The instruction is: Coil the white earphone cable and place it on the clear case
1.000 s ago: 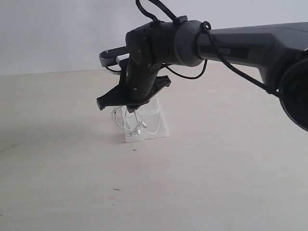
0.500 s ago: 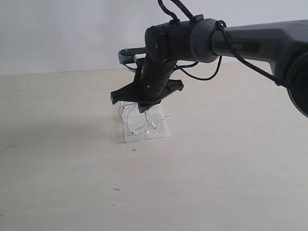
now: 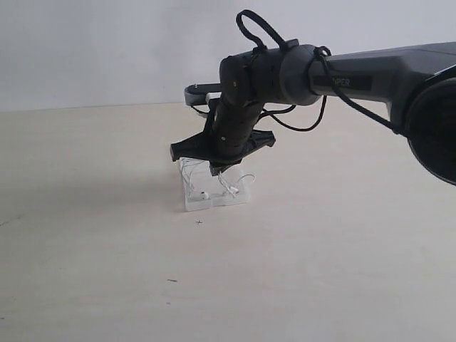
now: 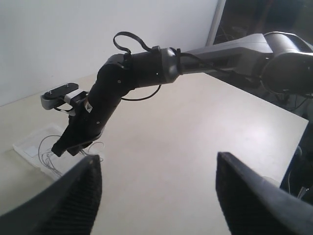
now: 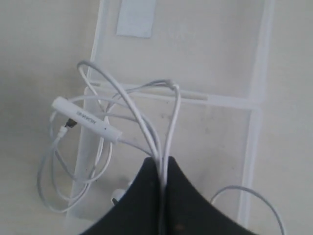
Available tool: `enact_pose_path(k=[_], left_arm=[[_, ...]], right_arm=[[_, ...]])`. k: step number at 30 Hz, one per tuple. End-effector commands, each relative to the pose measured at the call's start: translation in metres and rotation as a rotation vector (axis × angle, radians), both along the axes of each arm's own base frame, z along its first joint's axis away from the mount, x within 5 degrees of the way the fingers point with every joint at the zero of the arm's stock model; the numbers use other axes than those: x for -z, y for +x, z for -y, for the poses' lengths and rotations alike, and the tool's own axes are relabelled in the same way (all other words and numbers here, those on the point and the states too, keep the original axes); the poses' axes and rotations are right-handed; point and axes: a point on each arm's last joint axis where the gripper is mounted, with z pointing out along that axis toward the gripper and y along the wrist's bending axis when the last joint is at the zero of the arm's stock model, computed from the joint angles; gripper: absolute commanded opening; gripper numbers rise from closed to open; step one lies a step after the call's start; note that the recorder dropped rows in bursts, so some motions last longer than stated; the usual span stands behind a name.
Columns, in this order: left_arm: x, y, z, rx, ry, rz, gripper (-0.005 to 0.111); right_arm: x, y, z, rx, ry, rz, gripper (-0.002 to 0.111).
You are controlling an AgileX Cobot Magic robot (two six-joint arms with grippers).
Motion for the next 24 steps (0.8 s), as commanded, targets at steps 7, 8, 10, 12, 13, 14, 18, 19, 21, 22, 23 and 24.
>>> enact_pose_path(k=[7,8,10,12,13,14,18,19,21,22,23,24], left_arm=[[0.0001,0.0003,0.0006,0.003,-0.017,-0.010,0.064],[0.0001,0.0003,0.0006,0.003,-0.017,-0.010,0.064],[0.0001,0.0003,0.0006,0.003,-0.017,-0.010,0.064],[0.0001,0.0003,0.0006,0.003,-0.017,-0.010,0.064],[0.0001,0.0003,0.0006,0.003,-0.017,-0.010,0.064],[0.0001,0.0003,0.0006,0.003,-0.017,-0.010,0.064],[0.0001,0.0003,0.0006,0.003,-0.017,-0.010,0.064],[0.0001,0.0003,0.0006,0.003,-0.017,-0.010,0.064],[0.0001,0.0003,0.0006,0.003,-0.017,-0.010,0.064],[0.0001,0.0003,0.0006,0.003,-0.017,-0.010,0.064],[0.0001,0.0003,0.0006,0.003,-0.017,-0.010,0.064],[0.0001,0.0003,0.0006,0.003,-0.017,-0.010,0.064]], right_arm=[[-0.0010,0.0070,-0.0014,0.014,0.041,0.070,0.005],[-0.0010,0.0071,-0.0013,0.014,0.039,0.071,0.010],[0.0001,0.0073,-0.0004,0.007,0.025,0.073,0.021],[0.0015,0.0077,0.0007,0.025,0.016,0.072,0.035],[0.0015,0.0078,0.0013,0.027,0.011,0.072,0.043],[0.0017,0.0078,0.0018,0.032,0.006,0.071,0.049],[0.0024,0.0066,0.0028,0.036,-0.005,0.056,0.064],[0.0026,0.0063,0.0031,0.035,-0.009,0.053,0.065],[0.0029,0.0062,0.0043,0.029,-0.025,0.053,0.068],[0.0030,0.0061,0.0050,0.028,-0.033,0.052,0.069],[0.0031,0.0059,0.0052,0.028,-0.037,0.050,0.070],[0.0022,0.0058,0.0057,0.025,-0.042,0.051,0.072]])
